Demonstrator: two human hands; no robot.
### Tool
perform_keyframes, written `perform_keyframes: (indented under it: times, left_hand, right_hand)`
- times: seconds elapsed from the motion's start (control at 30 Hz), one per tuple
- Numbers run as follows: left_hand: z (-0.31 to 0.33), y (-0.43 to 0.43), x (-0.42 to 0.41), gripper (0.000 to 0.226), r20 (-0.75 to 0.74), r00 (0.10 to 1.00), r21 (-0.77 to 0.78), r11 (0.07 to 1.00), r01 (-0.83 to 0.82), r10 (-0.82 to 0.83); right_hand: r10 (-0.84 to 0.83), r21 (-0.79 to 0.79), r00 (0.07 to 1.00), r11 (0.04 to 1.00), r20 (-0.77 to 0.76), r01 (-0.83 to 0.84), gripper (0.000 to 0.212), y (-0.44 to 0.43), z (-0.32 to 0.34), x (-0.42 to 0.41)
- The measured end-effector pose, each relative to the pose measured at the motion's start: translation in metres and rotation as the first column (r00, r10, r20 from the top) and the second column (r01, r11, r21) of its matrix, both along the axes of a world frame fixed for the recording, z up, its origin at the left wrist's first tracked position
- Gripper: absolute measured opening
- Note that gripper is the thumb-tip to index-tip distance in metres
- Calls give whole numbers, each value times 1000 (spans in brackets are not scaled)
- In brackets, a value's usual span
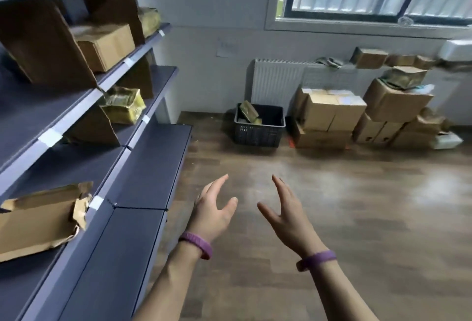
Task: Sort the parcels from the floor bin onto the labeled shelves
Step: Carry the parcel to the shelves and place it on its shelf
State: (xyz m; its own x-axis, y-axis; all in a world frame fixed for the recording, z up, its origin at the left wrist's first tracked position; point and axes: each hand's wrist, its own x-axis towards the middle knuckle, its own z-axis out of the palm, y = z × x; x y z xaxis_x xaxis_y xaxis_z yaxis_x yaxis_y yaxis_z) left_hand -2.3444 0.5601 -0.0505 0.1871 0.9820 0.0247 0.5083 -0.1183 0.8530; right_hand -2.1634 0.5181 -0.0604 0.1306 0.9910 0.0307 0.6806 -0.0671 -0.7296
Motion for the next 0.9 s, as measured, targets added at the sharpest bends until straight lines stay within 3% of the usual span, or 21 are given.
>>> perform_keyframes:
  times: [0.37,0.9]
  left_hand:
    - [-4,192,92,53,-75,990,5,993,122,-121]
    - [-11,487,217,49,-17,995,-70,992,-103,102]
  right_hand:
    - [-76,28,993,997,-85,79,74,187,-8,81]
    - [90,-15,992,996,-86,-92,74,528,-6,220]
